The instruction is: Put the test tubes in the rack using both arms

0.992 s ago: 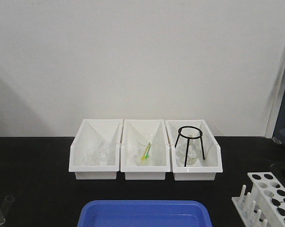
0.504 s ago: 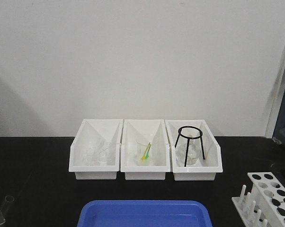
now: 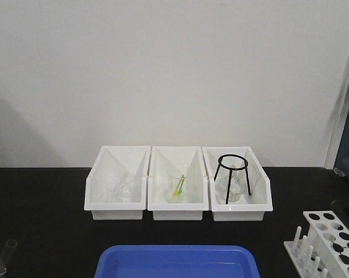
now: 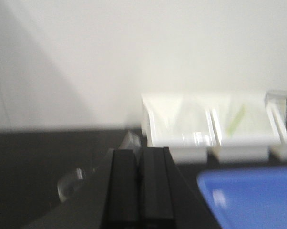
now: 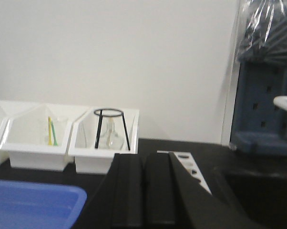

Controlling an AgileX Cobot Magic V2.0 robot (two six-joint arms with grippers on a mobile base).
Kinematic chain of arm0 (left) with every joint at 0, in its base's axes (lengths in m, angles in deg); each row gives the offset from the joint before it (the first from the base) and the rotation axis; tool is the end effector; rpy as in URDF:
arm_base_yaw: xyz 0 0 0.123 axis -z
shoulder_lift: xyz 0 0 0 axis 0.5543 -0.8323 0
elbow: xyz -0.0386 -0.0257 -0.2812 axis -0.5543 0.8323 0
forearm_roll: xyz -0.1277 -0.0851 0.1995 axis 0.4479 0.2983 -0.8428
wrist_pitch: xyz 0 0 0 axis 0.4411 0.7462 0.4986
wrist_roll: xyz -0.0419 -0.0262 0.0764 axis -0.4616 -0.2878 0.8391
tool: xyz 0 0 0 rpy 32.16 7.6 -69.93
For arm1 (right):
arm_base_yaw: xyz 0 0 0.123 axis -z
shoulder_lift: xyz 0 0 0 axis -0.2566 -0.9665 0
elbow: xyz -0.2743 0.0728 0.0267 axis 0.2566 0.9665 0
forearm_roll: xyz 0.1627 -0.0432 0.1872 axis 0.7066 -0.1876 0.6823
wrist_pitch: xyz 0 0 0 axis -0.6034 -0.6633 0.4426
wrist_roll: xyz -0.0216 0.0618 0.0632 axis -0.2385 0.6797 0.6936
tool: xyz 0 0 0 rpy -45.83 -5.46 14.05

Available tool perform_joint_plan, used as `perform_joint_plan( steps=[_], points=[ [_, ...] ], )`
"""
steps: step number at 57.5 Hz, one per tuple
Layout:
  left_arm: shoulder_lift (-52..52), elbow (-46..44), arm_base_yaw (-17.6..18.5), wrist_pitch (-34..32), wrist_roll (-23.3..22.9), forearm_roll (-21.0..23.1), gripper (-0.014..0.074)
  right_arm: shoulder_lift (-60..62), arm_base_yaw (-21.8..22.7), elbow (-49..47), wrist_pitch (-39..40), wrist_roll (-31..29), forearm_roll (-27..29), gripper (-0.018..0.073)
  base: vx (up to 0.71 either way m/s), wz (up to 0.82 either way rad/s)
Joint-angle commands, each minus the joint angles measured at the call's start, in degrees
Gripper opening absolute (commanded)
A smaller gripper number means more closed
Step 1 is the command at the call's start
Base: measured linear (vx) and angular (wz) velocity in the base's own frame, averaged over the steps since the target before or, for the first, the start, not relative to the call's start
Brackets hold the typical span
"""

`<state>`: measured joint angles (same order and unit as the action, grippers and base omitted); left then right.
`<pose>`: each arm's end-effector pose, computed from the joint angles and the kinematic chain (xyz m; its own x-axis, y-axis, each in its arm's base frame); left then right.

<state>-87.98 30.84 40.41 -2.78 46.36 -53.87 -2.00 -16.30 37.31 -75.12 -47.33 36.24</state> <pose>0.0561 -0.0052 0.2094 0.1183 -0.1062 -0.9873 0.1130 0.9892 -0.0929 0.0562 0.0015 0.2109 0.1472 -0.0634 -0.9871 -0.0166 0.9976 -0.0665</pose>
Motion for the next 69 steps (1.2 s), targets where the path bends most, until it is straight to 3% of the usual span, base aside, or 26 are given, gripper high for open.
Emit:
perform_joint_plan(
  steps=[1,8,17,28,29,41,53,63,69],
  points=[
    [1.1,0.0,-0.1,-13.7,-0.9,0.6,-0.002,0.6,0.3,-0.9,9.3,0.1,-0.1,-0.0004,0.0,0.0],
    [1.1,-6.0,-0.1,-9.3,-3.4,0.8,-0.002,0.5,0.3,-8.1,7.1,0.6,2.0,-0.0004,0.0,0.0],
    [-3.6,-18.1,-0.1,-1.0,-1.5,0.4,-0.002,-3.9,0.3,-21.7,2.8,0.1,1.5,-0.0004,0.0,0.0],
    [-19.0,-34.8,-0.1,6.1,2.8,0.4,-0.002,-17.3,0.3,-37.6,-2.8,-0.1,1.0,-0.0004,0.0,0.0],
    [-30.6,-42.4,-0.1,7.4,3.2,0.4,-0.002,-27.5,0.3,-44.0,-3.1,0.0,1.0,-0.0004,0.0,0.0],
    [-41.3,-45.3,-0.1,7.3,2.9,0.6,-0.002,-36.5,0.3,-46.6,-2.8,0.2,1.5,-0.0004,0.0,0.0],
    [-44.4,-45.3,-0.1,7.6,3.0,0.6,0.0016,-38.9,0.3,-46.6,-4.3,0.2,1.5,0.0018,0.0,0.0],
    [-44.4,-45.3,-0.1,7.6,3.2,0.5,0.0155,-38.9,0.3,-46.6,-7.4,0.1,1.4,0.0141,0.0,0.0],
    [-44.4,-45.3,-0.1,7.6,3.2,-0.2,0.0313,-38.9,0.3,-46.6,-8.9,0.1,1.4,0.0302,0.0,0.0]
  ],
)
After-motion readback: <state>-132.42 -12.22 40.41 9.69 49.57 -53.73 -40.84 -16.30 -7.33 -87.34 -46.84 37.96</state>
